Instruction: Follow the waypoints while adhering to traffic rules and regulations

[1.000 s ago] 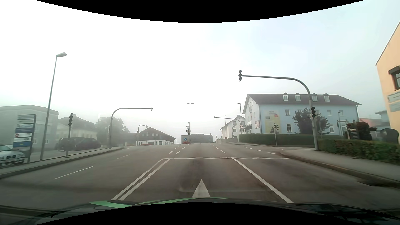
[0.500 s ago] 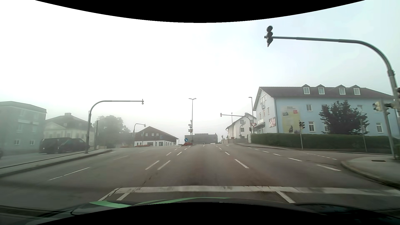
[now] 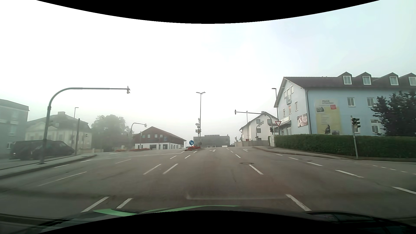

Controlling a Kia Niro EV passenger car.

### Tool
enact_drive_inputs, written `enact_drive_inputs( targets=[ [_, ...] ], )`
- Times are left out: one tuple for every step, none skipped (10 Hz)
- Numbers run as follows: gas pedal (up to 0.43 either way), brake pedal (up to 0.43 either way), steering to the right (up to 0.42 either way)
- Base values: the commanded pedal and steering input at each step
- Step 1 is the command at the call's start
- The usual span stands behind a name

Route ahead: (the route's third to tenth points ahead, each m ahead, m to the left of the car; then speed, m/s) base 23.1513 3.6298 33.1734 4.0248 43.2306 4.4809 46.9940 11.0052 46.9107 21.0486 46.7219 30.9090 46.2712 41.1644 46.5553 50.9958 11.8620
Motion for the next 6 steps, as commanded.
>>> enact_drive_inputs(
  targets=[
    [0.0,0.189,-0.005],
    [0.0,0.189,-0.004],
    [0.0,0.189,-0.004],
    [0.0,0.165,-0.004],
    [0.0,0.165,-0.003],
    [0.0,0.171,-0.002]
  ],
)
